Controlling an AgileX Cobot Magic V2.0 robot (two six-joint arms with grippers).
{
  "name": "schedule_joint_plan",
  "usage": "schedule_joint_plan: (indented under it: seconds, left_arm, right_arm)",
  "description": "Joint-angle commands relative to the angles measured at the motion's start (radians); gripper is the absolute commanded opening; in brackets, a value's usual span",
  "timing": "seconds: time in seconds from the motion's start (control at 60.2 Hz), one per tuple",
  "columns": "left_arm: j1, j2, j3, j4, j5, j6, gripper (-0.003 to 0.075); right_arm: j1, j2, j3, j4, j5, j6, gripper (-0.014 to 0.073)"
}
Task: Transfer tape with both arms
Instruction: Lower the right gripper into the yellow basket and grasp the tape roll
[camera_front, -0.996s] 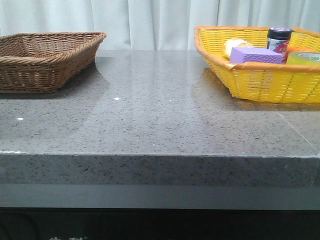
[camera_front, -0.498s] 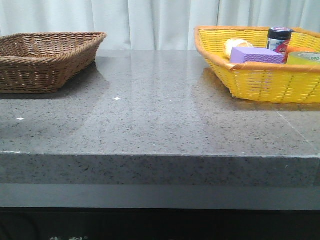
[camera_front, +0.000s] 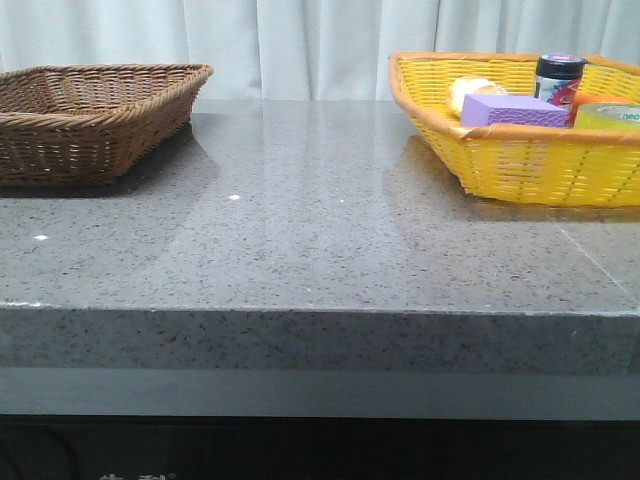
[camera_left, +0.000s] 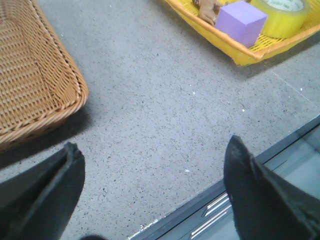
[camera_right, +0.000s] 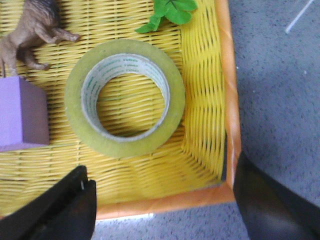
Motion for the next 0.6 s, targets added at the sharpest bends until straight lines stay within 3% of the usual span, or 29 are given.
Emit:
schedule_joint_plan:
  seconds: [0.0, 0.299, 0.581]
  left_arm:
    - [-0.009, -0.005, -0.025, -0.005, -0.074, -0.01, 0.0566]
    - [-0.009, -0.005, -0.025, -0.005, -0.076, -0.01, 0.0566]
    - [-0.009, -0.005, -0.025, -0.005, -0.076, -0.01, 0.0566]
  right_arm:
    - [-0.007, 0.061, -0.111, -0.002, 0.017, -0.056, 0.0582]
    - [-0.007, 0.308, -0.335, 0.016, 0.158, -0.278, 0.0582]
    - [-0.007, 0.457, -0.459, 0.061, 0.178, -0.323, 0.0582]
